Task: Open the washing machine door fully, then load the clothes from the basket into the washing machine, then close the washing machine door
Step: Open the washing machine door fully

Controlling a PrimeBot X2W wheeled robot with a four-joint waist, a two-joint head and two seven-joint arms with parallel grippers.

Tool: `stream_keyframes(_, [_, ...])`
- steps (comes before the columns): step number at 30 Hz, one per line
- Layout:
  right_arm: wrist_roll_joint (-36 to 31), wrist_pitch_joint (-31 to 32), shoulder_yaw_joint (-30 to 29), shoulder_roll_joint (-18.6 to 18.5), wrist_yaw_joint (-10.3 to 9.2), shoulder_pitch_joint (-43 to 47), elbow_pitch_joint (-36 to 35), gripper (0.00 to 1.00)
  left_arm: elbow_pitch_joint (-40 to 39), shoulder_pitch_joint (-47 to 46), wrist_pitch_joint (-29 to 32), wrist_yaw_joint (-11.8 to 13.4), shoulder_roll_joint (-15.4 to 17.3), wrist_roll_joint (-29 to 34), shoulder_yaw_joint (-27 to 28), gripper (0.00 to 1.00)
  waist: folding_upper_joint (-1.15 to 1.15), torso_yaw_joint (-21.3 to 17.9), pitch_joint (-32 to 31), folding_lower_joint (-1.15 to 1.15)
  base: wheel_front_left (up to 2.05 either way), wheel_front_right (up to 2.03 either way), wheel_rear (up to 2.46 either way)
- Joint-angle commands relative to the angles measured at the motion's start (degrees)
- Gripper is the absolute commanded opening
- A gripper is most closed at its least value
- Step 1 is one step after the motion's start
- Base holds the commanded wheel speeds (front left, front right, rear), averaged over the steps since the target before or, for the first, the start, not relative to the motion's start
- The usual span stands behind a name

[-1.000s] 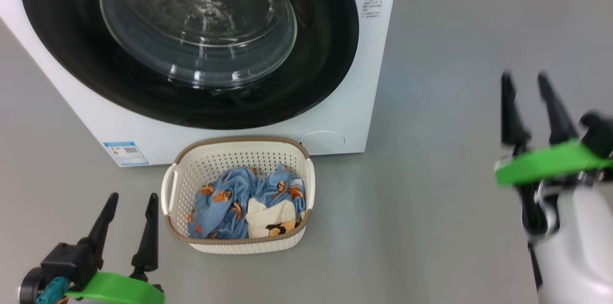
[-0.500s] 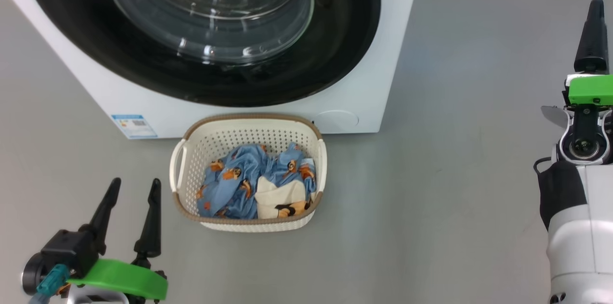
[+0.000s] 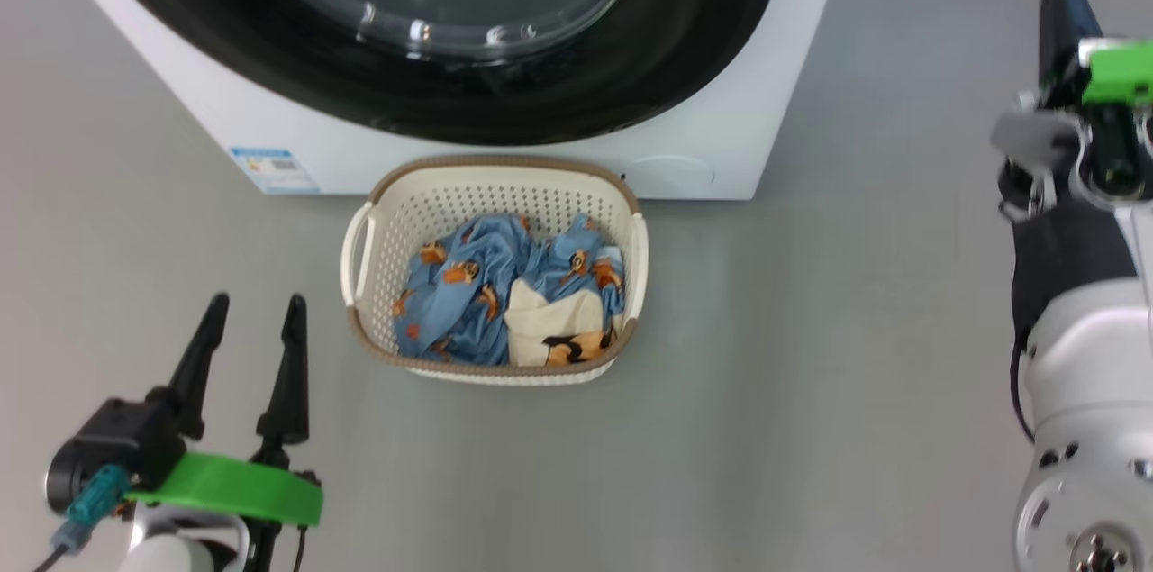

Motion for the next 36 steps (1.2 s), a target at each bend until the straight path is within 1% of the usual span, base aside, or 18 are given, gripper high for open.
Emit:
stream_keyframes(1, [0.52, 1.23, 0.79, 0.48, 0.1, -3.0, -0.73, 0.0, -1.78, -2.47, -0.37, -0.09, 1.04, -0.24, 1.7, 1.0, 0.0, 1.3, 1.57, 0.0, 0.0, 0.0, 0.0])
stream_keyframes(3, [0.83, 4.1, 0.88, 0.01, 0.1, -5.11, 0.74, 0.0, -2.09, -3.2, -0.37, -0.09, 0.97, -0.44, 1.47, 1.0, 0.0, 2.04, 2.43, 0.0, 0.0, 0.0, 0.0])
stream_keyframes(10, [-1.58, 7.06, 1.14, -2.35, 0.1, -11.47, 4.4, 0.0, -3.59, -4.42, -0.37, -0.09, 0.33, -0.64, 1.1, 1.0, 0.0, 4.29, 5.5, 0.0, 0.0, 0.0, 0.0])
stream_keyframes(13, [-2.86, 9.49, 2.18, -2.54, 0.1, -13.9, 5.61, 0.0, -4.28, -4.83, -0.37, -0.09, -0.13, -0.54, 1.16, 1.0, 0.0, 5.11, 6.93, 0.0, 0.0, 0.0, 0.0])
stream_keyframes(15, [-3.98, 12.18, 3.22, -2.33, 0.1, -16.34, 6.82, 0.0, -4.72, -5.24, -0.37, -0.09, -0.48, -0.72, 1.24, 1.0, 0.0, 5.65, 8.39, 0.0, 0.0, 0.0, 0.0])
stream_keyframes(16, [-3.98, 12.18, 3.22, -2.33, 0.1, -16.34, 6.82, 0.0, -4.72, -5.24, -0.37, -0.09, -0.48, -0.72, 1.24, 1.0, 0.0, 5.65, 8.39, 0.0, 0.0, 0.0, 0.0])
stream_keyframes(18, [-5.25, 14.11, 4.18, -2.04, 0.1, -18.43, 7.69, 0.0, -5.02, -5.8, -0.37, -0.09, -0.88, -0.89, 1.21, 1.0, 0.0, 6.19, 9.68, 0.0, 0.0, 0.0, 0.0])
stream_keyframes(25, [-6.97, 16.26, 4.66, -1.16, 0.1, -21.44, 9.59, 0.0, -4.95, -6.94, -0.37, -0.09, -1.72, -1.23, 0.75, 1.0, 0.0, 7.14, 11.2, 0.0, 0.0, 0.0, 0.0])
stream_keyframes(36, [-8.7, 16.07, 3.22, -1.72, 0.1, -23.81, 10.36, 0.0, -5.0, -6.82, -0.37, -0.09, -2.27, -1.49, 0.53, 1.0, 0.0, 8.0, 12.18, 0.0, 0.0, 0.0, 0.0])
